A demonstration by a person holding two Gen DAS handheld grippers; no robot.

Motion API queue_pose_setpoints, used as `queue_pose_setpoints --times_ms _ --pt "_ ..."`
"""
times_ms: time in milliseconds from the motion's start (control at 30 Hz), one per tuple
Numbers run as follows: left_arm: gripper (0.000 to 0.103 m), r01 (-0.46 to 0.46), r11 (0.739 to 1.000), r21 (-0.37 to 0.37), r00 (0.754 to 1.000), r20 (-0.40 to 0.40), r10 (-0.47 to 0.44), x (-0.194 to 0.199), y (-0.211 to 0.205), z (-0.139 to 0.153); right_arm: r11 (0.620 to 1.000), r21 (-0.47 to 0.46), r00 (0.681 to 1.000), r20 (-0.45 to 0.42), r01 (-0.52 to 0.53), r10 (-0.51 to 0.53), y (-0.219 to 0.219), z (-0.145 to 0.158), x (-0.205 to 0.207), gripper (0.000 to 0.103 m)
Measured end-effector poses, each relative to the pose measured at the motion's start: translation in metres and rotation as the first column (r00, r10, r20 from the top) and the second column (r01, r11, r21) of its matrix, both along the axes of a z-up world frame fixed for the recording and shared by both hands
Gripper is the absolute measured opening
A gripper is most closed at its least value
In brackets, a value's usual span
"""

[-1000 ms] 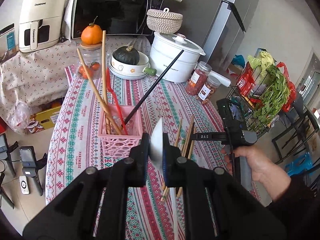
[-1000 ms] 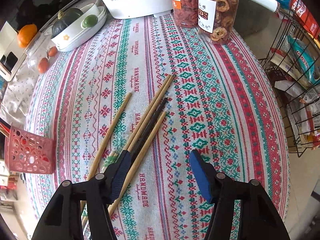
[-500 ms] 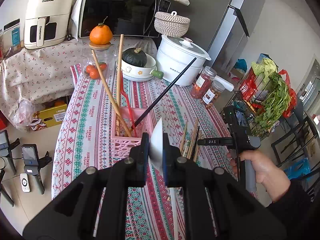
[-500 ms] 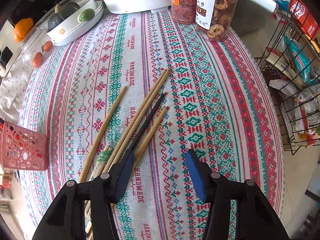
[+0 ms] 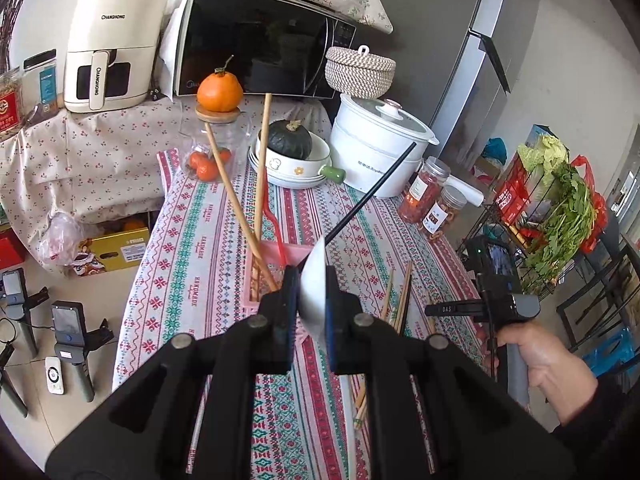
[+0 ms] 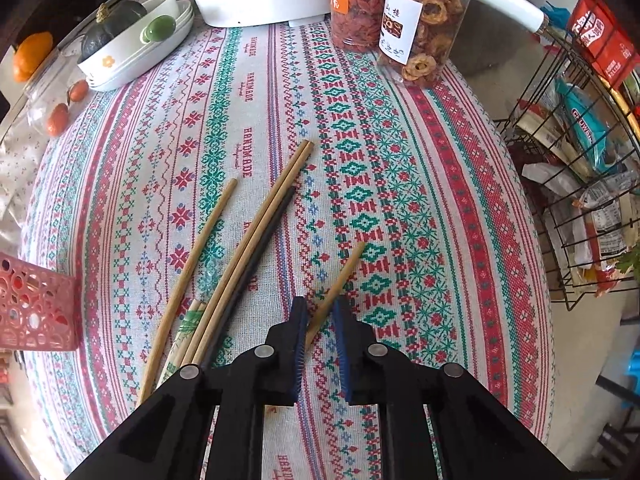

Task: Organize utensils
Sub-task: 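Carry white spoon into pink basket with left tool while right tool grasps a wooden chopstick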

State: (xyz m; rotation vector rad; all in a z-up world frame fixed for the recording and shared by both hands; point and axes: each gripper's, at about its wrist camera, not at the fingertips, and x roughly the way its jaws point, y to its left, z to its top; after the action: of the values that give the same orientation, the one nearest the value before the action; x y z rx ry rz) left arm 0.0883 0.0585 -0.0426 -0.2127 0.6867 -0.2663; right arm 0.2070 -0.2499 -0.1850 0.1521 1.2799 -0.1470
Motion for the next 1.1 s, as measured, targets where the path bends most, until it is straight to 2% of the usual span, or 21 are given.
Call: queue_pose_setpoints --times_ms 100,200,300,500,667,800,1033,1100 --pt "0.013 -0.043 0.998 -0.041 0.997 0.055 0.045 0.003 0.008 0.006 0.998 0.056 1.0 0.024 0.012 -0.014 -0.01 0.001 -0.006 0.005" --pt "0.013 -0.087 0.994 -0.064 0.981 0.167 0.097 0.003 0.011 0.016 0.993 0.115 0.997 0.079 0.008 -0.017 -0.017 0.014 -0.013 0.005" --pt "0.013 -0.125 0.99 -0.071 0.952 0.273 0.14 0.004 0.009 0.027 0.992 0.126 0.988 0.153 -0.02 0.001 -0.012 0.038 -0.025 0.005" --pt "0.013 -0.163 0.987 0.007 0.881 0.452 0.142 0.009 -0.013 0.039 0.986 0.139 0.953 0.3 -0.088 0.042 -0.002 0.087 -0.051 0.005" --pt "0.013 -0.202 0.978 0.059 0.853 0.5 0.146 0.018 -0.023 0.029 0.981 0.141 0.909 0.413 -0.13 0.062 0.004 0.123 -0.079 0.005" --pt "0.013 -0.229 0.968 0.1 0.843 0.518 0.146 0.025 -0.026 0.022 0.978 0.129 0.867 0.492 -0.165 0.081 0.012 0.147 -0.095 0.005" --pt "0.013 -0.254 0.958 0.136 0.82 0.555 0.139 0.035 -0.029 0.016 0.97 0.1 0.828 0.545 -0.22 0.132 0.032 0.164 -0.107 0.005" --pt "0.013 -0.256 0.954 0.157 0.821 0.556 0.129 0.039 -0.032 0.009 0.969 0.091 0.819 0.557 -0.23 0.142 0.038 0.165 -0.107 0.005"
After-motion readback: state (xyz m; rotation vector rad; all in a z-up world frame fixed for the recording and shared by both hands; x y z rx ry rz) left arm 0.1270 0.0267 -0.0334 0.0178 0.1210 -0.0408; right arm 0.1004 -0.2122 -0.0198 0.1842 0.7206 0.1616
